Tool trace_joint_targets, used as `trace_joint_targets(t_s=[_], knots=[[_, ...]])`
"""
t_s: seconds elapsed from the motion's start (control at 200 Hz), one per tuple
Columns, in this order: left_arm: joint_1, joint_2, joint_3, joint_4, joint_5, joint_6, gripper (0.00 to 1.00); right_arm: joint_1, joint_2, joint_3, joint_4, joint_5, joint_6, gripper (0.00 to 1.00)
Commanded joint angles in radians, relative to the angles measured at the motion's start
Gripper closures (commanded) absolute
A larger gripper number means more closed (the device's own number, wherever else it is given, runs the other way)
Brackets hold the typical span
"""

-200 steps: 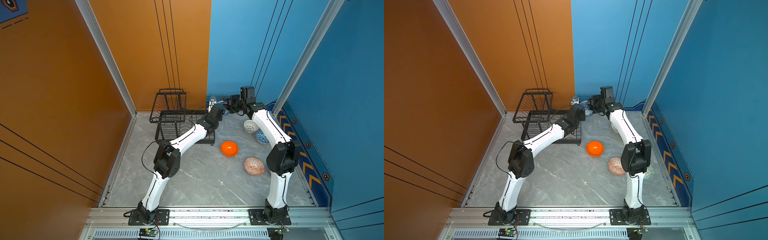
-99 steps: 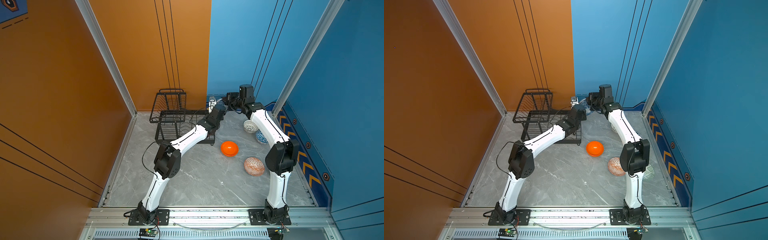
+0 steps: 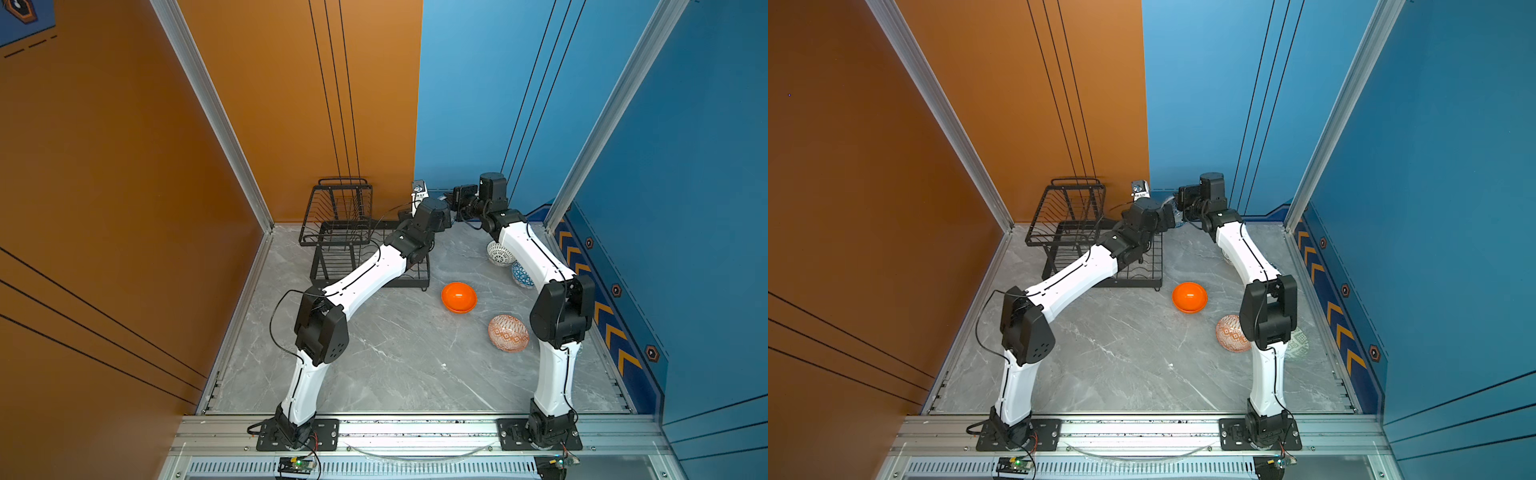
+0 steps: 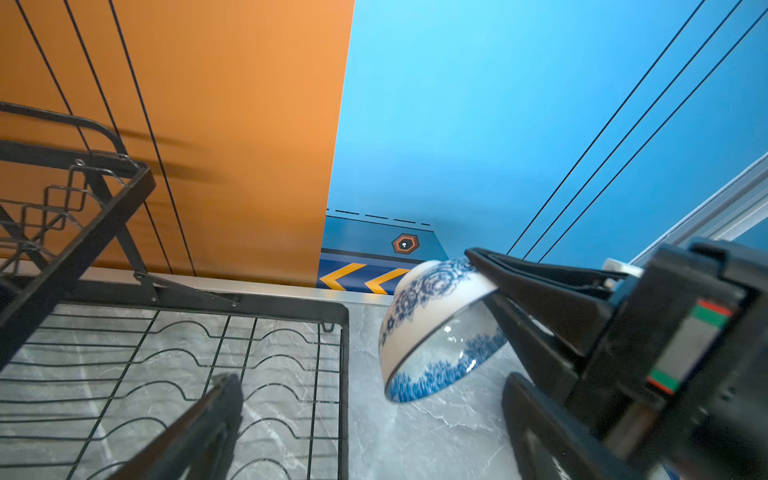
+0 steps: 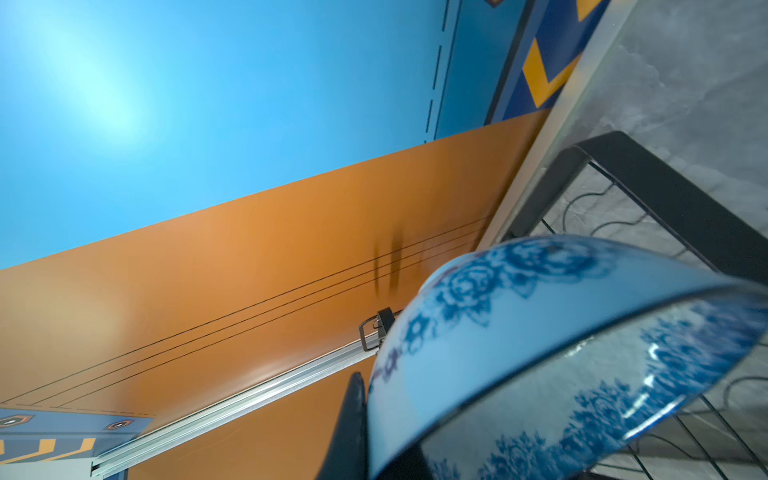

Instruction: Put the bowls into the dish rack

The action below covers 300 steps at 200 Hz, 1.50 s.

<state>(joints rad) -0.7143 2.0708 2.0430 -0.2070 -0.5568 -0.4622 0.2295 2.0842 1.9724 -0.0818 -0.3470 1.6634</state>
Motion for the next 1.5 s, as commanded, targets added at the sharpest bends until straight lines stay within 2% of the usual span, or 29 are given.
trace_joint_targets(t_s=[0.0, 0.24, 0.375, 0.556, 0.666, 0.961, 1.111, 1.341, 1.496], knots=[[0.012, -0.063, 0.02, -0.173, 0.027, -0.027, 0.02, -0.023, 0.015, -0.043, 0.252, 0.009, -0.044, 1.0], [0.117, -0.184, 0.083, -0.436, 0.164, -0.167, 0.02, 0.023, 0.056, -0.157, 0.593, 0.012, -0.056, 1.0], [0.211, -0.261, 0.075, -0.514, 0.242, -0.227, 0.02, 0.077, 0.072, -0.17, 0.642, 0.008, -0.114, 1.0], [0.392, -0.397, -0.06, -0.519, 0.394, -0.304, 0.02, 0.144, 0.107, -0.219, 0.714, 0.03, -0.139, 1.0], [0.496, -0.462, -0.134, -0.518, 0.477, -0.343, 0.02, 0.183, 0.145, -0.207, 0.737, 0.056, -0.153, 1.0], [0.623, -0.581, -0.273, -0.517, 0.565, -0.399, 0.02, 0.282, 0.246, -0.124, 0.748, 0.192, -0.2, 1.0], [0.721, -0.613, -0.351, -0.474, 0.721, -0.442, 0.02, 0.313, 0.315, -0.043, 0.727, 0.247, -0.223, 1.0], [0.806, -0.629, -0.408, -0.435, 0.839, -0.478, 0.02, 0.346, 0.416, 0.093, 0.665, 0.314, -0.243, 1.0], [0.851, -0.652, -0.484, -0.349, 0.926, -0.552, 0.02, 0.359, 0.479, 0.176, 0.652, 0.346, -0.249, 1.0]])
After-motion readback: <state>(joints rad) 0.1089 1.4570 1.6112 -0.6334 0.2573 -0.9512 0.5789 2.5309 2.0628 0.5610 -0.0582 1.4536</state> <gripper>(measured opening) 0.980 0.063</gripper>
